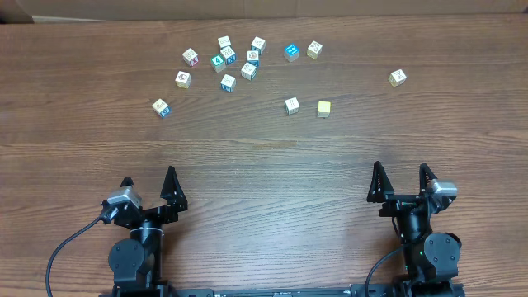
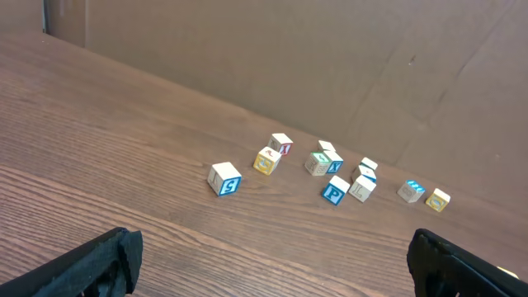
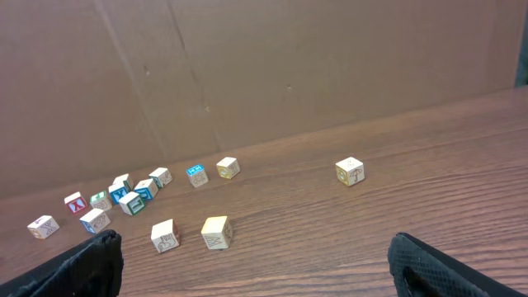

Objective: Form a tower

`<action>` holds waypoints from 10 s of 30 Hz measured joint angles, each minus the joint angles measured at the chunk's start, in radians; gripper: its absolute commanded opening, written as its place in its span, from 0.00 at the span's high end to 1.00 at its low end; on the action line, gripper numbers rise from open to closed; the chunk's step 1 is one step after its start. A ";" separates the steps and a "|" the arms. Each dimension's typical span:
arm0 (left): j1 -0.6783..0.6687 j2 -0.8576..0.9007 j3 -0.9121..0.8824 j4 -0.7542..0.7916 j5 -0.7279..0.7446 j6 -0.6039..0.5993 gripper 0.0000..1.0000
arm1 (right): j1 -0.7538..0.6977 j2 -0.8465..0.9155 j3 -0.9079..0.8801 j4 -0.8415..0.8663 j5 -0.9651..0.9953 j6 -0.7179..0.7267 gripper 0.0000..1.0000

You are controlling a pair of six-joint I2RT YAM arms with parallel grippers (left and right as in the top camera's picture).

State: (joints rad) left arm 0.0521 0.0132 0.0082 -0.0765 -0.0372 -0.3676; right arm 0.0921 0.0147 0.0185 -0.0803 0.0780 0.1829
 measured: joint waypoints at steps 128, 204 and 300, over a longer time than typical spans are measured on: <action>0.000 0.000 0.000 0.000 0.000 0.000 0.00 | 0.000 1.358 2.152 -1.357 -0.142 -0.031 0.00; 0.000 0.000 0.000 0.000 0.000 0.000 0.00 | -0.266 2.391 2.005 -0.769 -0.158 -0.547 0.58; 0.000 0.000 0.000 0.000 0.000 0.000 0.01 | 0.837 2.089 1.482 -0.531 0.185 0.528 0.79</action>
State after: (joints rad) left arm 0.0521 0.0132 0.0082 -0.0765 -0.0372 -0.3676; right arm 0.9295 2.1033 1.5002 -0.6109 0.2634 0.7109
